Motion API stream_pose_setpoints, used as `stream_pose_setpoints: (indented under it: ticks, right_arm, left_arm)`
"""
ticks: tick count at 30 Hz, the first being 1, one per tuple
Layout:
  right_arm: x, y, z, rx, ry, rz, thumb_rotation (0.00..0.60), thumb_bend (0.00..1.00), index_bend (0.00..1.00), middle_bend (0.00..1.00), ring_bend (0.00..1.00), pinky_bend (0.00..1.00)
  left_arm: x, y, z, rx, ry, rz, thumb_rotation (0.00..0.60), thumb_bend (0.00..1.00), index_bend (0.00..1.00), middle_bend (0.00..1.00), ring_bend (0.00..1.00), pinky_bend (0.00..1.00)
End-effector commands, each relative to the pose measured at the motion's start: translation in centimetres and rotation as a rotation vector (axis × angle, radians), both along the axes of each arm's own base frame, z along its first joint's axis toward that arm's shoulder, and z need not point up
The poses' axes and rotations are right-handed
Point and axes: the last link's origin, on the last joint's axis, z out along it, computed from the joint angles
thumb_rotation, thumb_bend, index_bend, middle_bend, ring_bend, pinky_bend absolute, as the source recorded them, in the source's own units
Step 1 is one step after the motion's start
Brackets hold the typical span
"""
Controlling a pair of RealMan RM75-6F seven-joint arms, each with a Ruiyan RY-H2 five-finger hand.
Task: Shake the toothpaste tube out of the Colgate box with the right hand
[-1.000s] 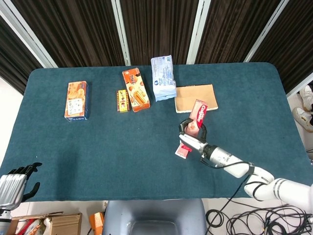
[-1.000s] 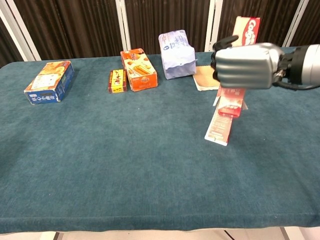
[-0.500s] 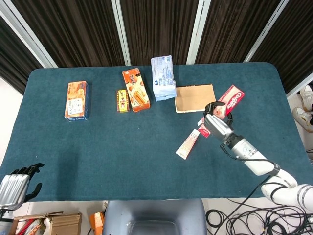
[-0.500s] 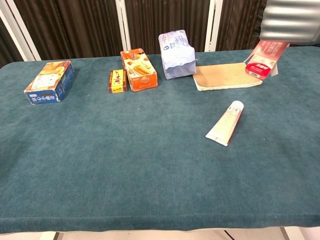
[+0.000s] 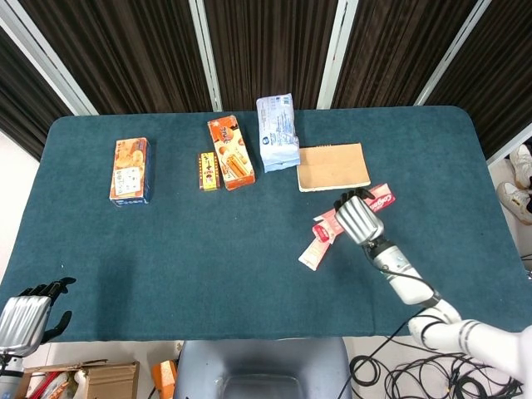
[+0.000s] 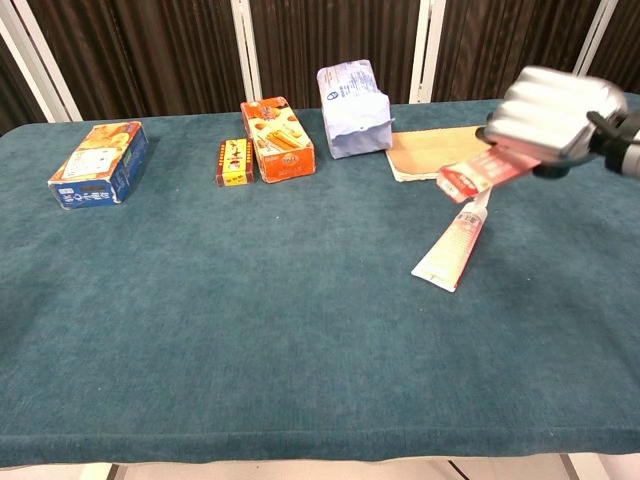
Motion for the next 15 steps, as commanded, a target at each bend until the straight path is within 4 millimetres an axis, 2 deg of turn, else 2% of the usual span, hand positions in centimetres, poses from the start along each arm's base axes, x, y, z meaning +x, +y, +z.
stream_pose_setpoints:
  ticks: [1, 5, 8, 11, 15]
  right_arm:
    - [-1.3, 0.7, -1.4, 0.013, -0.088, -0.119, 0.6, 0.18, 0.65, 0.52, 0.49, 0.61]
    - [-2.0, 2.6, -1.5, 0.052, -0.163, -0.221, 0.6, 0.18, 0.65, 0.52, 0.5, 0.61]
    - [-2.4, 4.3, -0.5, 0.068, -0.235, -0.28, 0.6, 0.18, 0.65, 0.52, 0.5, 0.62]
    - [-2.8, 5.5, 0.7, 0.079, -0.252, -0.297, 0.6, 0.18, 0.65, 0.52, 0.5, 0.62]
    - [-3.4, 6.6, 1.2, 0.114, -0.24, -0.295, 0.6, 0.18, 0.65, 0.52, 0.5, 0.62]
  left_arm:
    - [0.0, 0.0, 0.0, 0.0, -0.001, 0.001, 0.6, 0.36, 0.3, 0.41, 0.4, 0.47]
    - [-0.1, 0.0, 0.1, 0.002, -0.004, 0.004, 0.6, 0.36, 0.3, 0.41, 0.4, 0.47]
    - [-0.1, 0.0, 0.1, 0.002, -0.005, 0.005, 0.6, 0.36, 0.3, 0.41, 0.4, 0.47]
    - [0.0, 0.0, 0.0, -0.005, -0.005, 0.005, 0.6, 0.36, 0.3, 0.41, 0.4, 0.47]
    - [0.0, 0.1, -0.2, -0.011, 0.0, 0.009, 0.6, 0.36, 0.3, 0.41, 0.4, 0.47]
